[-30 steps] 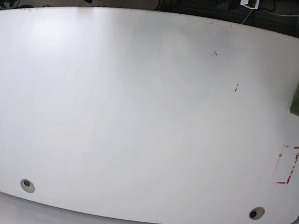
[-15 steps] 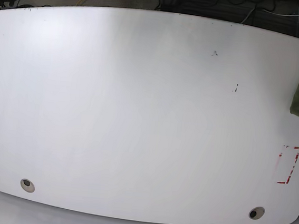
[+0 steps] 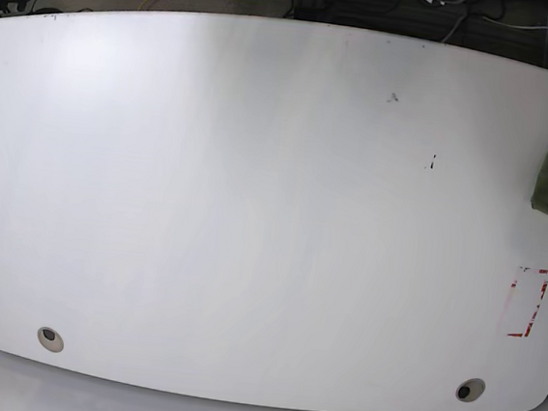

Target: Fold the T-shirt properly

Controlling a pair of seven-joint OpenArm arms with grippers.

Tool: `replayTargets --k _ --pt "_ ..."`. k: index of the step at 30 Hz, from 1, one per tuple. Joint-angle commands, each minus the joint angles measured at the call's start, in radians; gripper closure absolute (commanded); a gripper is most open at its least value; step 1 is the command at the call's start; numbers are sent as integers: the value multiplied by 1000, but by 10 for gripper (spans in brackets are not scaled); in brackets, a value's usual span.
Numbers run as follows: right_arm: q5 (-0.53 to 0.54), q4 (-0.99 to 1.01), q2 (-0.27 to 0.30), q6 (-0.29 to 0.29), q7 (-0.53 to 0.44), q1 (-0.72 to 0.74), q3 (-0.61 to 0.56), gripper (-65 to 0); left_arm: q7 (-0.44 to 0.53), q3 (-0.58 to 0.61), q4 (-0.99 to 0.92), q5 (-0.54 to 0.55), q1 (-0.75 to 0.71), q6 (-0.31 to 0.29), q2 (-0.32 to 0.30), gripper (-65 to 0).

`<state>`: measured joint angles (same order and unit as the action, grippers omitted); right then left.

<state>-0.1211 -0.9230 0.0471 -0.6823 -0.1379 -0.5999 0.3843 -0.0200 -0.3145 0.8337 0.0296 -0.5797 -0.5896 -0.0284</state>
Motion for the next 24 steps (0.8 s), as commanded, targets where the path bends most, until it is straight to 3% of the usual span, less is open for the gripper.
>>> replayTargets --k 1,8,12,18,24 --pt "-30 123 30 19 -42 24 2 -187 9 1 -66 2 22 44 -15 -217" --pt "-38 460 89 98 -138 205 0 -187 108 84 -299 0 152 165 -48 -218" --pt "-38 568 115 131 -138 286 0 -187 182 160 -508 2 252 296 -63 -221" --pt "-53 582 122 181 -87 343 -2 -190 282 225 -692 2 327 388 -63 -222" --pt "-210 582 116 241 -45 375 0 -190 280 254 -719 0 384 443 -61 -222"
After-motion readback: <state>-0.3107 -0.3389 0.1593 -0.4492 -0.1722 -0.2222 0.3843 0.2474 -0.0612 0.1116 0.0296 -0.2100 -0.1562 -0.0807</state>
